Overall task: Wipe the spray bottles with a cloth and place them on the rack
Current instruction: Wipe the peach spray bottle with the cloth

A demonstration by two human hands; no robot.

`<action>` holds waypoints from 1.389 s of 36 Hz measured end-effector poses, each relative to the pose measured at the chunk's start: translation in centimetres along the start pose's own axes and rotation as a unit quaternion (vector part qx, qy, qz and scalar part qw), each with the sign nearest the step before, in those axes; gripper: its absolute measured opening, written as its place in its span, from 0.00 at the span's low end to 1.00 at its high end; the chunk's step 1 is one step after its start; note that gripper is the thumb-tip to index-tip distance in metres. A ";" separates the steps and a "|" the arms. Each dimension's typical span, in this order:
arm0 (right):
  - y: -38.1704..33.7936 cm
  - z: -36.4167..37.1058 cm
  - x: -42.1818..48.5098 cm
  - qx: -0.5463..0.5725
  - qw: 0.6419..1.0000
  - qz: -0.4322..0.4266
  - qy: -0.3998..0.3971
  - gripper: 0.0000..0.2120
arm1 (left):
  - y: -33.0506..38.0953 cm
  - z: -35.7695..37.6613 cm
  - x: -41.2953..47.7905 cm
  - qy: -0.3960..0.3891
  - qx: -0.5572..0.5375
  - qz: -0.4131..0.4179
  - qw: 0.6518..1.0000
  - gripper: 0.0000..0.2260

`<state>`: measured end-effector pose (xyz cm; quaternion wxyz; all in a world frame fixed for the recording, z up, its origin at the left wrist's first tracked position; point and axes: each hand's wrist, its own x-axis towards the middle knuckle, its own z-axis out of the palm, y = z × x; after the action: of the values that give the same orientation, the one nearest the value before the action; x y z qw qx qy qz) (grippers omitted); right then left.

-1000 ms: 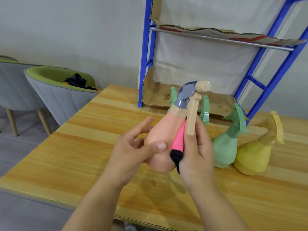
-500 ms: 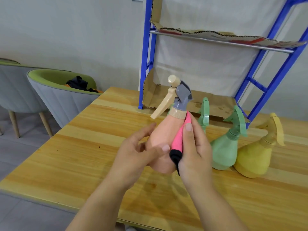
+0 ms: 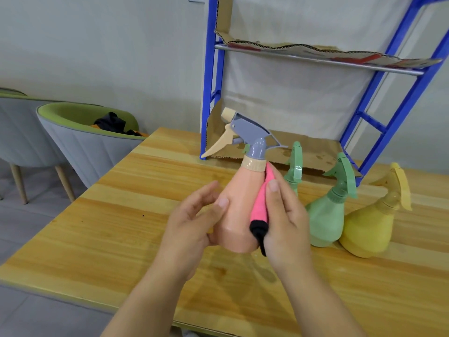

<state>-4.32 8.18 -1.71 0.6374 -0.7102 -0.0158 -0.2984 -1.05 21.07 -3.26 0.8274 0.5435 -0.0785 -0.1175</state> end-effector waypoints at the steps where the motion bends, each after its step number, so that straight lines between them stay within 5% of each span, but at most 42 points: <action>1: 0.1 0.1 0.0 -0.013 1.000 -0.018 -0.003 0.16 | -0.1 0.0 -0.1 -0.007 0.007 0.015 1.000 0.24; 4: -0.1 -0.2 0.3 -0.025 0.998 -0.041 -0.048 0.15 | 0.2 -0.2 -0.3 -0.035 0.019 0.039 0.998 0.26; 7: -0.6 -1.2 1.1 0.103 0.988 0.051 -0.106 0.11 | 0.8 -0.6 -0.3 -0.090 0.011 0.031 0.995 0.29; 12: -0.9 -1.8 1.5 0.155 0.978 0.090 -0.103 0.13 | 1.2 -0.1 -0.5 -0.138 0.018 0.022 0.990 0.19; 19: 0.2 -1.5 0.9 0.096 0.988 0.074 -0.091 0.15 | 0.6 0.2 -0.2 -0.118 0.093 0.073 0.986 0.28; 23: -0.2 -1.6 1.0 0.154 0.973 0.111 -0.129 0.16 | 0.7 0.4 -0.3 -0.128 0.040 0.065 0.989 0.21; 28: 0.1 -1.7 1.0 0.159 0.970 0.139 -0.123 0.16 | 0.6 0.8 0.0 -0.076 -0.048 0.052 0.995 0.31; 32: 0.0 -0.9 0.1 0.118 0.984 0.078 -0.108 0.16 | 1.1 1.4 0.3 -0.024 -0.094 0.072 0.993 0.35; 37: 0.9 1.2 -1.5 -0.027 0.994 -0.048 -0.099 0.28 | 1.1 1.7 0.6 0.026 -0.122 0.082 0.989 0.27; 43: 1.7 1.5 -1.7 -0.129 0.982 -0.129 -0.059 0.30 | 1.4 0.5 0.7 0.009 -0.021 0.077 0.997 0.29; 46: 1.4 1.1 -1.0 -0.037 0.992 -0.092 -0.080 0.30 | 1.6 -0.1 0.7 -0.023 0.014 0.090 0.996 0.37; 50: 1.0 0.4 -0.5 0.100 0.991 0.027 -0.088 0.24 | 2.0 -0.2 0.7 -0.064 0.046 0.107 0.991 0.32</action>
<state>-4.16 8.52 -2.86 0.7093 -0.6666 -0.0818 -0.2142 -0.07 21.79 -1.46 0.8028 0.5605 -0.1944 -0.0597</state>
